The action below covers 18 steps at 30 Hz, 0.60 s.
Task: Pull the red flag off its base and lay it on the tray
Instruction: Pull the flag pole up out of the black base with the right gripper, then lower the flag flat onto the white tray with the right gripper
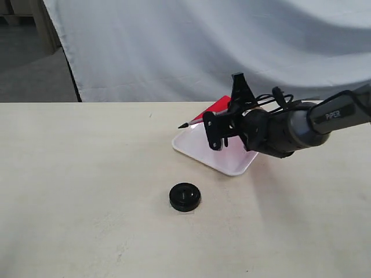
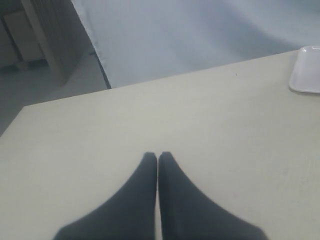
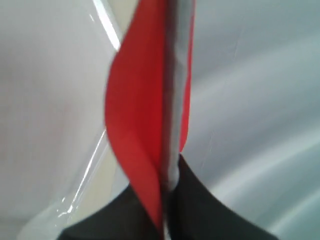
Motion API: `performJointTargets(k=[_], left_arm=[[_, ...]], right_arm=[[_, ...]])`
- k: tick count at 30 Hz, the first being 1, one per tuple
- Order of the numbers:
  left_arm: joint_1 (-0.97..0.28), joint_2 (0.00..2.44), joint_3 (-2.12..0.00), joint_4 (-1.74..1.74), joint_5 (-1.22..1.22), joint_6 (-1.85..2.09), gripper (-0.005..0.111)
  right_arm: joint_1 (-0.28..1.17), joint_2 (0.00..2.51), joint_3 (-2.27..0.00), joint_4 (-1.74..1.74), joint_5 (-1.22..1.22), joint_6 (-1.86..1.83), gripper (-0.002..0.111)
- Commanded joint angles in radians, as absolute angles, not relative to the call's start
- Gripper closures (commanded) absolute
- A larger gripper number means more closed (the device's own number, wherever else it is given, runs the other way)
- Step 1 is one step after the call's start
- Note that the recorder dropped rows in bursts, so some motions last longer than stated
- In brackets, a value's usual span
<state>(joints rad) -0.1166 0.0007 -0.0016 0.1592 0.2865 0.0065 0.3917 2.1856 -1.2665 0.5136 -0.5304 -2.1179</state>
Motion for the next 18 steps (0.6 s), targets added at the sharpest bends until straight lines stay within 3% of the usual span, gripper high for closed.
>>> performJointTargets(k=[1,7,18], left_arm=[[-0.142,0.000,0.000,0.160,0.279,0.000,0.105],[-0.193,0.000,0.000,0.160,0.279,0.000,0.105],[-0.196,0.000,0.000,0.160,0.279,0.000,0.105]], right_arm=[[0.386,2.233,-1.280,0.440,-0.541,-2.125,0.109],[0.386,2.266,-1.280,0.447,-0.564,-2.124,0.103],[0.386,2.267,-1.278,0.548,-0.621,-2.109,0.044]])
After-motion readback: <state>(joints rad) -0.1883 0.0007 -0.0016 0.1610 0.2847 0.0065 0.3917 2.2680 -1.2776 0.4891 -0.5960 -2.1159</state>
